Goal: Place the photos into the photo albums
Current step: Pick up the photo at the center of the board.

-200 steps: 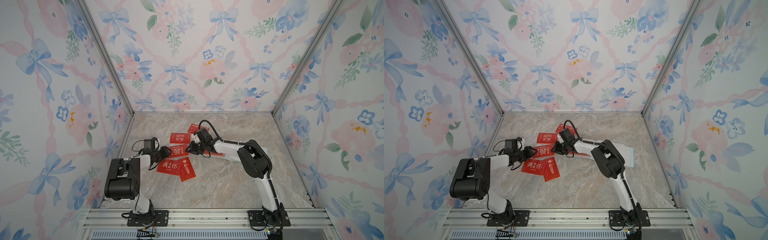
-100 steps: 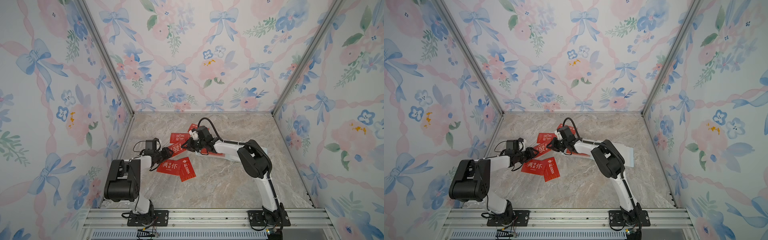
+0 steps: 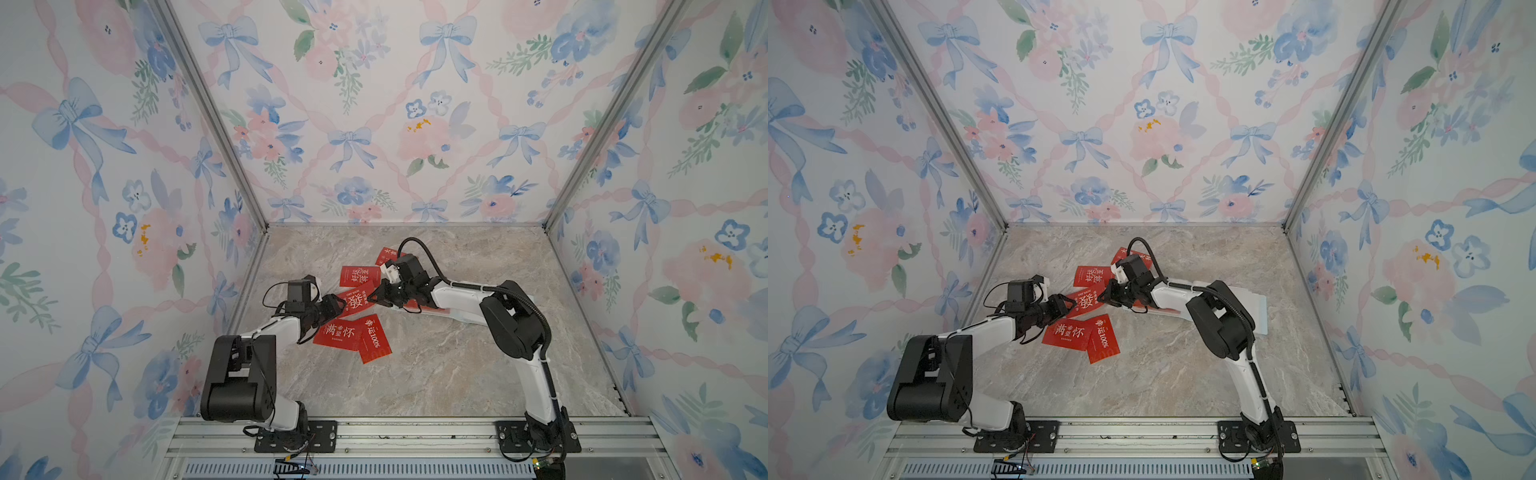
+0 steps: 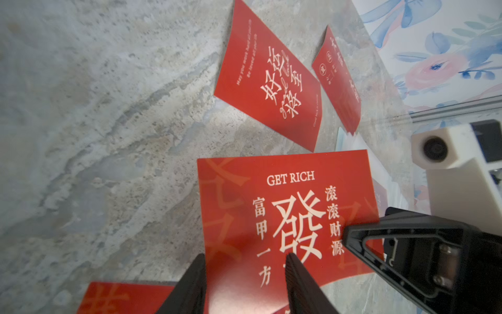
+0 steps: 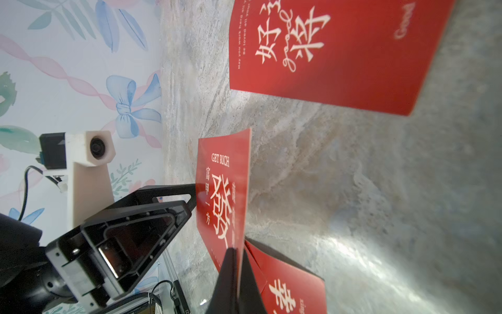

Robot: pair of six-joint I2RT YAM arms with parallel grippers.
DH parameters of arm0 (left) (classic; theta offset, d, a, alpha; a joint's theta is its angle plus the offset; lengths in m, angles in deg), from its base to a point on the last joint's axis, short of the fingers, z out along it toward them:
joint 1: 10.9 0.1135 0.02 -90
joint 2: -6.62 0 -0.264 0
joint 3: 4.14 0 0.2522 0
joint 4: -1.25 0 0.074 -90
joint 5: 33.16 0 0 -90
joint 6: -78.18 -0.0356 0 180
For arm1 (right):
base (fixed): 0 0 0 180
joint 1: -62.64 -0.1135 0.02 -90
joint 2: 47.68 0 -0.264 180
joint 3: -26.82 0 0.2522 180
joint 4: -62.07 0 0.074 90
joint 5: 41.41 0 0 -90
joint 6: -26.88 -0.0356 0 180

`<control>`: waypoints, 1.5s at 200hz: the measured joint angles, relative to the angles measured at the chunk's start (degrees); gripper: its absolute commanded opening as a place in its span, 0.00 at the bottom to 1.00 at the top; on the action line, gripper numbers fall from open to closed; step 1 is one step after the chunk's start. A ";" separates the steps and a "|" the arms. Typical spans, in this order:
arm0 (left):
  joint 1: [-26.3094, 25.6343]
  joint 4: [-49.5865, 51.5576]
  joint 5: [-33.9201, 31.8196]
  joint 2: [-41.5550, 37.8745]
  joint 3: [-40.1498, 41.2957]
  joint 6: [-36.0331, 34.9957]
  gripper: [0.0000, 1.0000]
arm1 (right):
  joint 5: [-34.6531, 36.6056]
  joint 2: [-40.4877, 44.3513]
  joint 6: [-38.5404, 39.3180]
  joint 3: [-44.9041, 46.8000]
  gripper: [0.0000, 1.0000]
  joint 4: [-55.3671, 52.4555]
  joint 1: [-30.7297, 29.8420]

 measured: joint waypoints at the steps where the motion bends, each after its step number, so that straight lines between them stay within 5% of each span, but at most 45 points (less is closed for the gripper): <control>1: 0.00 0.00 0.04 -0.09 0.02 0.00 0.50 | 0.02 0.13 0.11 0.11 0.00 -0.04 0.00; 140: 6.43 -0.11 4.28 -17.09 6.80 1.51 0.56 | -0.66 10.45 3.61 7.28 0.00 -2.95 1.42; 300: 6.93 -11.21 22.84 -18.97 7.69 9.75 0.58 | -8.37 18.53 8.26 7.26 0.00 -10.82 3.34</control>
